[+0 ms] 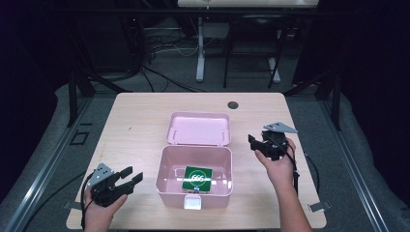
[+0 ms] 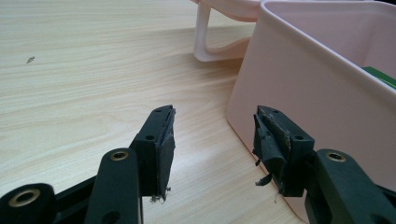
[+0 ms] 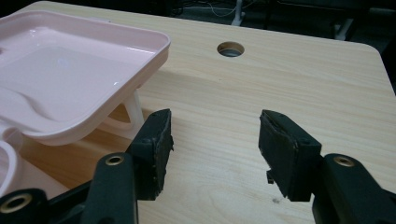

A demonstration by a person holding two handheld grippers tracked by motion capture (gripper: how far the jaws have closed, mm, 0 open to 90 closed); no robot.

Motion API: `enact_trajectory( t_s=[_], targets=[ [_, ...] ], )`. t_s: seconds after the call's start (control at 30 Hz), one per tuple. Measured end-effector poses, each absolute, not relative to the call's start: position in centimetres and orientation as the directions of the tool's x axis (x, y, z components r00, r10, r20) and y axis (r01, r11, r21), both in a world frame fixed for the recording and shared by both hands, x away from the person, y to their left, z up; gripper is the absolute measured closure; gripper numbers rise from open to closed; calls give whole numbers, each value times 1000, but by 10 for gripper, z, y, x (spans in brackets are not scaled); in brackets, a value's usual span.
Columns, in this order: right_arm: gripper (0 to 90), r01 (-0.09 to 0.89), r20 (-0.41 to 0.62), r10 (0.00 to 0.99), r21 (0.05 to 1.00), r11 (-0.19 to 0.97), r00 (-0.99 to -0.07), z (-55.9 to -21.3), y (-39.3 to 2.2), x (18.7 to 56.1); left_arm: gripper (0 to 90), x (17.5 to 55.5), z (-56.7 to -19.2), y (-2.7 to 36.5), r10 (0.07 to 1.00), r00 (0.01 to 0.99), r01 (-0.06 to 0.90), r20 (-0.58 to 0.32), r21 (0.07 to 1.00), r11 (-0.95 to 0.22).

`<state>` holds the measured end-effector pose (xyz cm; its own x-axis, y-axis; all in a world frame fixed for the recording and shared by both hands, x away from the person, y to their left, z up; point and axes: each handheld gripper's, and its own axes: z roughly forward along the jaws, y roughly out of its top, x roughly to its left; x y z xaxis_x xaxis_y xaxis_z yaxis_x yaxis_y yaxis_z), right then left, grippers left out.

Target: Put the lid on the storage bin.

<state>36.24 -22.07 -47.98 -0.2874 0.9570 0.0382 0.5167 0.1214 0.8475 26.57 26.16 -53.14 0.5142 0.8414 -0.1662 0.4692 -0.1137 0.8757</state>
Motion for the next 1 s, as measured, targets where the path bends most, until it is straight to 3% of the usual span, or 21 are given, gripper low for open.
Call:
enact_trajectory(
  t_s=[0.2, 0.67, 1.0],
  targets=[
    [470, 549, 102, 940, 830, 101, -327, -478, -215, 362, 487, 266, -531, 261, 837, 520, 476, -169, 872, -119],
    [486, 576, 136, 928, 812, 95, -346, -476, -206, 365, 519, 263, -529, 260, 830, 530, 476, -172, 871, -124],
    [481, 567, 191, 886, 819, 94, -423, -456, -191, 369, 522, 270, -508, 254, 812, 550, 461, -195, 882, -101]
  ],
)
